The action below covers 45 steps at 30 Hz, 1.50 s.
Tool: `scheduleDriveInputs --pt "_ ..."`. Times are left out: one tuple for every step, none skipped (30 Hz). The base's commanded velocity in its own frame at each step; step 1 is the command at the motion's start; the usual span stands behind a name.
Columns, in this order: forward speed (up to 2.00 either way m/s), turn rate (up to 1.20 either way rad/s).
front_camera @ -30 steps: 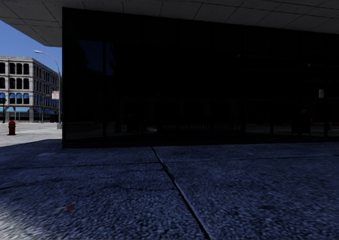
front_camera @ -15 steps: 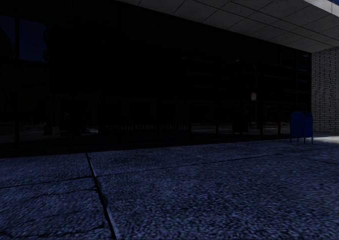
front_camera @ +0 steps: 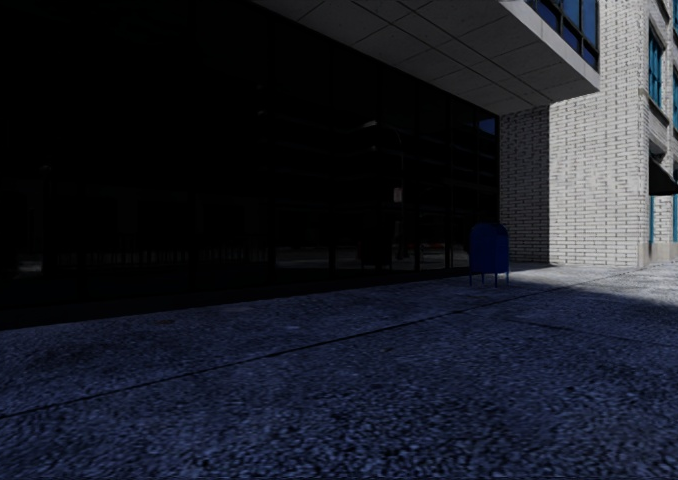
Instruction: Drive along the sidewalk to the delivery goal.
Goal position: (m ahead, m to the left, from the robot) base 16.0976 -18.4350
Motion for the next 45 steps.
scheduleDriveInputs --pt "1.52 -0.65" --pt "1.53 -0.65" --pt "1.54 -0.65" --pt "1.54 -0.65" --pt "1.56 -0.65" --pt "1.57 -0.65" --pt "1.57 -0.65" --pt "1.57 -0.65" --pt "1.57 -0.65" --pt "1.57 -0.65" --pt "1.57 -0.65" --pt "1.57 -0.65" --pt "1.57 -0.65" --pt "1.57 -0.65" --pt "1.57 -0.65" --pt "1.57 -0.65" --pt "1.57 -0.65" --pt "1.57 -0.65" --pt "1.58 -0.65" --pt "1.58 -0.65" --pt "1.59 -0.65" --pt "1.59 -0.65" --pt "1.59 -0.65" --pt "1.59 -0.65" --pt "1.59 -0.65" --pt "1.59 -0.65" --pt "1.59 -0.65" --pt "1.59 -0.65" --pt "1.59 -0.65" --pt "1.59 -0.65" --pt "1.59 -0.65" --pt "1.59 -0.65" --pt "1.66 -0.65" --pt "2.0 -0.65" --pt "2.0 -0.65" --pt "2.0 -0.65" --pt "2.0 -0.65" --pt "2.0 -0.65" --pt "2.0 -0.65" --pt "2.0 -0.65" --pt "2.0 -0.65" --pt "2.0 -0.65" --pt "2.0 -0.55" --pt "2.0 -0.07" --pt "2.0 0.0"
